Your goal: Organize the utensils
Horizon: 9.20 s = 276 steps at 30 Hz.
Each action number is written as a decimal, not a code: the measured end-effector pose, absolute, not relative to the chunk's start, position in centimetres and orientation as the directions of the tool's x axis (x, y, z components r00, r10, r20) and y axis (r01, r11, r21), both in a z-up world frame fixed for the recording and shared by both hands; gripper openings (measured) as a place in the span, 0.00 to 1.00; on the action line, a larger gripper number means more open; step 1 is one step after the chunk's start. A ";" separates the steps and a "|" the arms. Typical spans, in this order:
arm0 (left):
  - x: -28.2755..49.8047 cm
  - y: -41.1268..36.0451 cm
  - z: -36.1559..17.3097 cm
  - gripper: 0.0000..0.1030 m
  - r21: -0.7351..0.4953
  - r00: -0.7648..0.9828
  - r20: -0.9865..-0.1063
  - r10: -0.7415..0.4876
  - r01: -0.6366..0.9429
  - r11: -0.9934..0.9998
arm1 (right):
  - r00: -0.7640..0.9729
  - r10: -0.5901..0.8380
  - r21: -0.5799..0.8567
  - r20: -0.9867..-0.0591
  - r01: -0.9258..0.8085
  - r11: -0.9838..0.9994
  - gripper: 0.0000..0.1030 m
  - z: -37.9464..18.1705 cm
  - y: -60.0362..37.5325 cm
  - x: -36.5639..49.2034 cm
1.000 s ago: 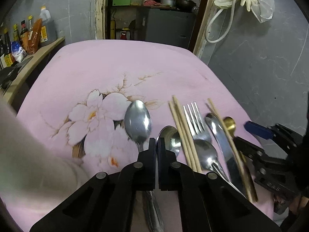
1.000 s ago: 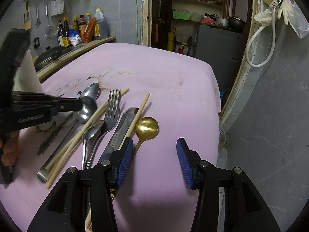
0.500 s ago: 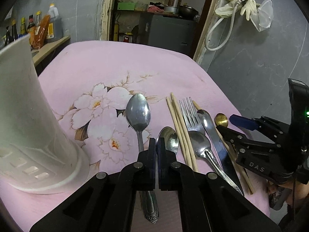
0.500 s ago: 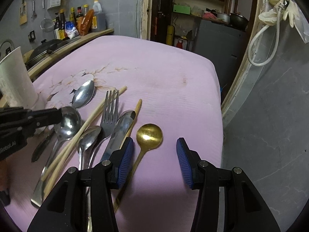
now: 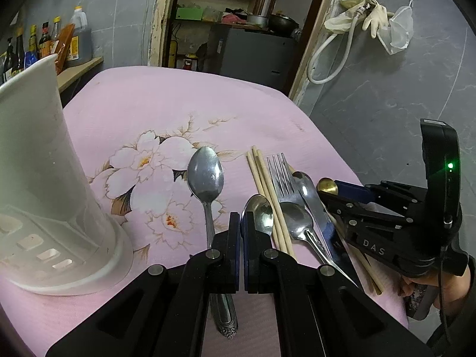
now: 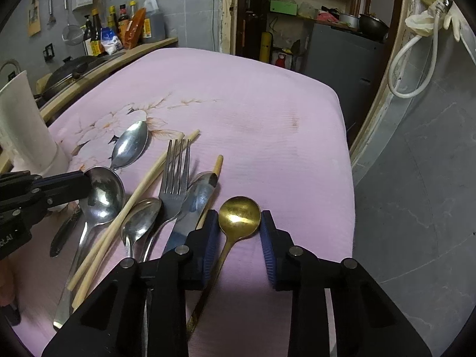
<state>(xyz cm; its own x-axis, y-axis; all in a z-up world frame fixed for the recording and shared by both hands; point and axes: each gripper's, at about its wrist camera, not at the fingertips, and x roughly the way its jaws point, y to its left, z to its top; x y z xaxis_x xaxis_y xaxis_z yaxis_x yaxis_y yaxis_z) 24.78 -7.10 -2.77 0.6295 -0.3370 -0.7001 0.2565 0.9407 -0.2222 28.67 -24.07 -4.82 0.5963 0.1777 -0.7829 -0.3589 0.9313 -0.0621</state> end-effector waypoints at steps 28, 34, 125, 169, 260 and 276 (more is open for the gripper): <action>19.0 -7.0 1.7 0.00 -0.110 0.899 -0.359 -0.252 0.227 0.968 | 0.945 0.192 -0.252 -0.264 -0.260 0.932 0.24 0.8 -23.1 18.8; 17.3 -6.9 2.3 0.00 -0.046 0.947 -0.266 -0.179 0.172 0.984 | 0.964 0.187 -0.248 -0.190 -0.232 0.940 0.24 2.0 -22.4 18.0; 11.1 4.6 9.0 0.96 -0.126 0.999 -0.018 -0.035 0.032 0.992 | 0.930 0.361 -0.062 0.073 -0.357 0.932 1.00 8.8 -17.8 16.5; 24.2 -8.7 -4.4 0.38 0.031 0.685 -0.712 -0.151 0.246 0.969 | 0.726 0.221 -0.074 -0.651 -0.350 0.934 0.41 -2.9 -24.9 22.8; 29.7 -9.5 -5.9 0.31 -0.085 0.572 -0.793 -0.210 0.239 0.967 | 0.466 0.346 0.174 -0.814 -0.372 0.912 0.03 -3.2 -27.3 30.4; 21.2 -8.4 0.1 0.32 -0.042 0.870 -0.445 -0.213 0.218 0.975 | 0.790 0.442 0.183 -0.424 -0.404 0.896 0.03 0.7 -26.7 21.9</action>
<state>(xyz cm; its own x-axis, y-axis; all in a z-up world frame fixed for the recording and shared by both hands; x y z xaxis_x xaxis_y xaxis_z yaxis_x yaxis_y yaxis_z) 21.17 -8.44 0.13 0.8696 -0.2132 -0.4453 0.2176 0.9751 -0.0420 21.86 -26.74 0.66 0.7902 0.4424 -0.4240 -0.4038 0.8964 0.1828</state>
